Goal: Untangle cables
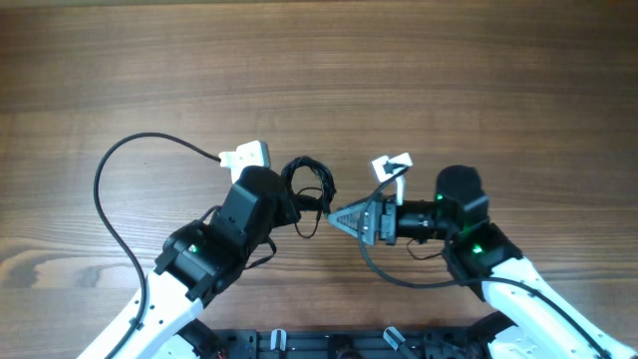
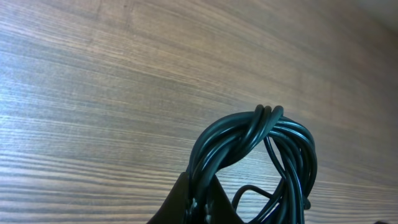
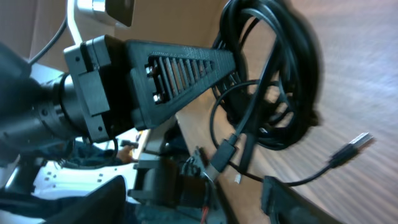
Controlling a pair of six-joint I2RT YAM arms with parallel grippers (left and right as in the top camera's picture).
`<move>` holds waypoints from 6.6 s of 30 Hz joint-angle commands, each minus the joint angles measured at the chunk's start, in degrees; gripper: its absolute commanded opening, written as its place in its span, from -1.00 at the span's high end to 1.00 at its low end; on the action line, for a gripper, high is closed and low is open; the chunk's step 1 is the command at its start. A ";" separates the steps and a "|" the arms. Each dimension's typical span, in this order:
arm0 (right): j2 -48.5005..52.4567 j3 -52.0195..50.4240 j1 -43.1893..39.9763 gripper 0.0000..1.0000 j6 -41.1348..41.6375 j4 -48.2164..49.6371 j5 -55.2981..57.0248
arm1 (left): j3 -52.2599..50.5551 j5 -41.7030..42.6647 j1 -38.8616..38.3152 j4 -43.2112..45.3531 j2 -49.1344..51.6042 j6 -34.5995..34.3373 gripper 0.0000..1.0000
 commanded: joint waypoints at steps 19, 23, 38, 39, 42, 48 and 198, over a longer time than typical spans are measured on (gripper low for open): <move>4.07 0.07 3.80 0.34 13.92 4.74 6.58 | 0.90 3.17 0.15 0.11 0.68 -0.76 0.92; 4.07 0.07 3.80 0.42 13.94 4.72 6.84 | 0.90 3.58 0.15 0.52 0.68 -0.76 0.92; 4.07 0.07 3.80 0.86 16.15 6.88 8.50 | 0.90 10.27 0.15 0.90 0.76 -0.72 0.92; 4.07 0.07 3.80 0.87 16.87 8.02 8.52 | 0.90 10.27 0.15 0.74 0.94 -0.52 0.92; 4.07 0.07 3.80 0.87 16.83 9.25 9.92 | 0.90 10.32 0.15 0.46 1.29 -0.52 0.92; 4.07 0.07 3.78 0.88 16.81 8.52 15.74 | 0.90 11.76 -1.42 0.52 1.33 1.27 0.92; 4.22 0.07 -7.85 0.33 10.82 -0.11 4.00 | 0.90 22.12 1.42 13.38 12.92 -1.01 0.92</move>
